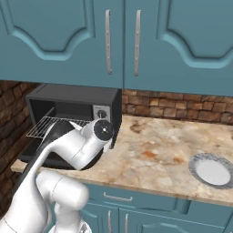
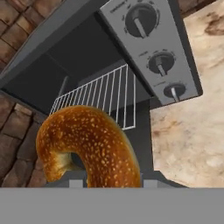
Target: Pick up the bagel from the plate, place it on the toaster oven rack, close the door, and set the timer.
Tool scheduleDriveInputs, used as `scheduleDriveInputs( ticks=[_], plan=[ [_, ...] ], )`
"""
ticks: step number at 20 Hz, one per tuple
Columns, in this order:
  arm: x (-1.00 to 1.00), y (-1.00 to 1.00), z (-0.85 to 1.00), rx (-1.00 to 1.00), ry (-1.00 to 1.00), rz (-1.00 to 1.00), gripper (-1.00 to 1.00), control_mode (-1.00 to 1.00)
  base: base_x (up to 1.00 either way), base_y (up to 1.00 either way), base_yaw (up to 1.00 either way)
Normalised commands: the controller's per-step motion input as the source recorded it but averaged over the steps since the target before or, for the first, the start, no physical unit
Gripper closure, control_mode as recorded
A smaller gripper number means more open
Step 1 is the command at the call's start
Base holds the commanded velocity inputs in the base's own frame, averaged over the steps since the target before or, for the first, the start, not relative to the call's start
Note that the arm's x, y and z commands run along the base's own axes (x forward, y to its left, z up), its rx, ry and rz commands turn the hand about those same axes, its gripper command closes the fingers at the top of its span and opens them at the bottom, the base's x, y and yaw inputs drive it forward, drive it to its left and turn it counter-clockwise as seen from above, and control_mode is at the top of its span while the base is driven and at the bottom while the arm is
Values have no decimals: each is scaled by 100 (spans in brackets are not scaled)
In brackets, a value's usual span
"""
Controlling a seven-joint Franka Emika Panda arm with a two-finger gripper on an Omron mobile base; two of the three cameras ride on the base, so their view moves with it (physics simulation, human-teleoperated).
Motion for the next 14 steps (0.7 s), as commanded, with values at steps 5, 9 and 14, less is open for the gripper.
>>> scheduleDriveInputs(
  ticks=[5, 9, 14],
  plan=[
    [10, 86, 6, -8, 0, 3, 100, -100, 0, 0, 0],
    [18, 76, 12, -6, 0, 3, 100, -100, 0, 0, 0],
    [23, 52, 5, -7, 0, 1, 100, -100, 0, 0, 0]
  ],
)
